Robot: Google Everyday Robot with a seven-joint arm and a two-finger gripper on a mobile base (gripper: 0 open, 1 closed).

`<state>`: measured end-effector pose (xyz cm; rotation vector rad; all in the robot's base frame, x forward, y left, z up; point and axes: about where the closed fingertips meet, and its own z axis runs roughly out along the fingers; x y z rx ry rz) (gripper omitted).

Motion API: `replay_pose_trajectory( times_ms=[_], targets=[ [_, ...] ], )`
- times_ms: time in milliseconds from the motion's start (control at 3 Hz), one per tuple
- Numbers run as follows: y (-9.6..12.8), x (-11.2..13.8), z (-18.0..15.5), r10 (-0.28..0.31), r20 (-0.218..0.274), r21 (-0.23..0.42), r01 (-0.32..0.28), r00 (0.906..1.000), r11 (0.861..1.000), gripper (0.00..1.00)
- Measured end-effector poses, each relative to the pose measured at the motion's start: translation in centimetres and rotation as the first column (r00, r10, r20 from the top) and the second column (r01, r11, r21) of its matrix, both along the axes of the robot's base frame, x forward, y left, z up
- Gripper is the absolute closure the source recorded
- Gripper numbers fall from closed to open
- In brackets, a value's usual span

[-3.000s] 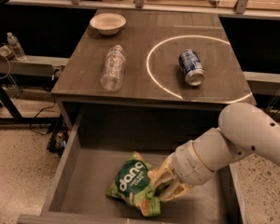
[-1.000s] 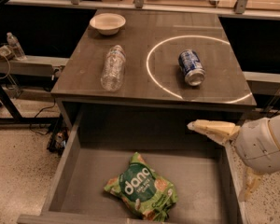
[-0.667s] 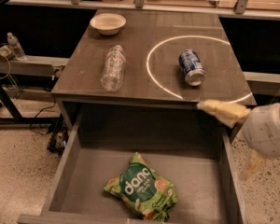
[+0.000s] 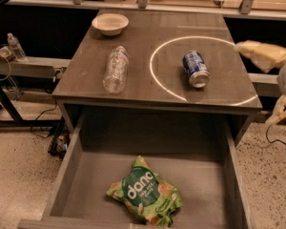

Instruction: Place green rice chip bag into top drawer

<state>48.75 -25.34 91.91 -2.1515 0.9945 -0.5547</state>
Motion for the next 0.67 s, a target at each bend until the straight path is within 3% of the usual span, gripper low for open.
replay_pose_trajectory(
  times_ms=[333,667],
  targets=[
    [-3.01,4.05,7.01,-0.041,0.157,-0.011,0.044,0.9867,0.999,0.0],
    [-3.16,4.04,7.51,-0.045,0.165,-0.009,0.047,0.9852,0.999,0.0]
  ],
)
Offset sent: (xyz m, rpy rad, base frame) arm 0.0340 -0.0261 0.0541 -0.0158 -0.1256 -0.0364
